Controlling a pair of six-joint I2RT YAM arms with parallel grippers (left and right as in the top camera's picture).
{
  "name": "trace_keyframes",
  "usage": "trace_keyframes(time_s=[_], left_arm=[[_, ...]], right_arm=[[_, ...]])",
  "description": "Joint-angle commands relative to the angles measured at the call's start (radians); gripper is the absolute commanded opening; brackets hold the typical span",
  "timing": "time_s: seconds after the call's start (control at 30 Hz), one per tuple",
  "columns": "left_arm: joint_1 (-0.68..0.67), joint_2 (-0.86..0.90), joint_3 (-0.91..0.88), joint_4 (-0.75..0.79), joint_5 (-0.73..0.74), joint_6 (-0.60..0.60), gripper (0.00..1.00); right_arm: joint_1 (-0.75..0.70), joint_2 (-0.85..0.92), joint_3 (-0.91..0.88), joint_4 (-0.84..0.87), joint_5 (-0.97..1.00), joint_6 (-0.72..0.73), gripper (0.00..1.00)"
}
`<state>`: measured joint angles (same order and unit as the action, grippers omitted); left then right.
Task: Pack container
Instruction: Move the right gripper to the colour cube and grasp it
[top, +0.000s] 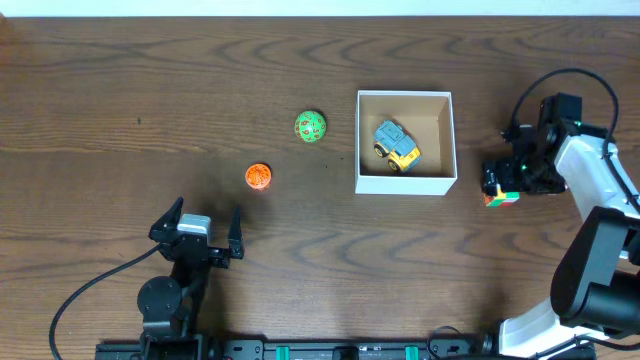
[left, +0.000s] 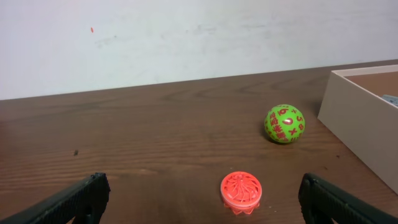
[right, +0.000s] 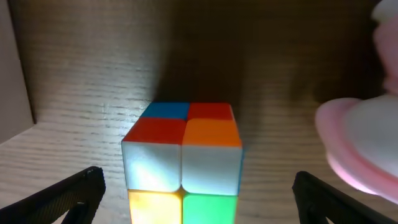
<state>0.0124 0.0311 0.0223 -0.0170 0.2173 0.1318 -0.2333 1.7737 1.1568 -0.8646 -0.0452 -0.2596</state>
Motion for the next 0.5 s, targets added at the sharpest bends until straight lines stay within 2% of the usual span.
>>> trace_keyframes(time_s=[0.0,0.17,0.47], left_arm=[[0.005,-0.001,-0.018,-0.032,0.007,0.006,0.98],[0.005,-0.001,-0.018,-0.032,0.007,0.006,0.98],[0.005,-0.001,-0.018,-0.032,0.007,0.006,0.98]], right_arm=[[0.012,0.001,-0.021,0.014,-0.012,-0.025,0.99],[0.012,0.001,-0.026,0.028,-0.013,-0.006,0.95],[0.012,0.002,-0.065,0.079,-0.012,0.001,0.93]])
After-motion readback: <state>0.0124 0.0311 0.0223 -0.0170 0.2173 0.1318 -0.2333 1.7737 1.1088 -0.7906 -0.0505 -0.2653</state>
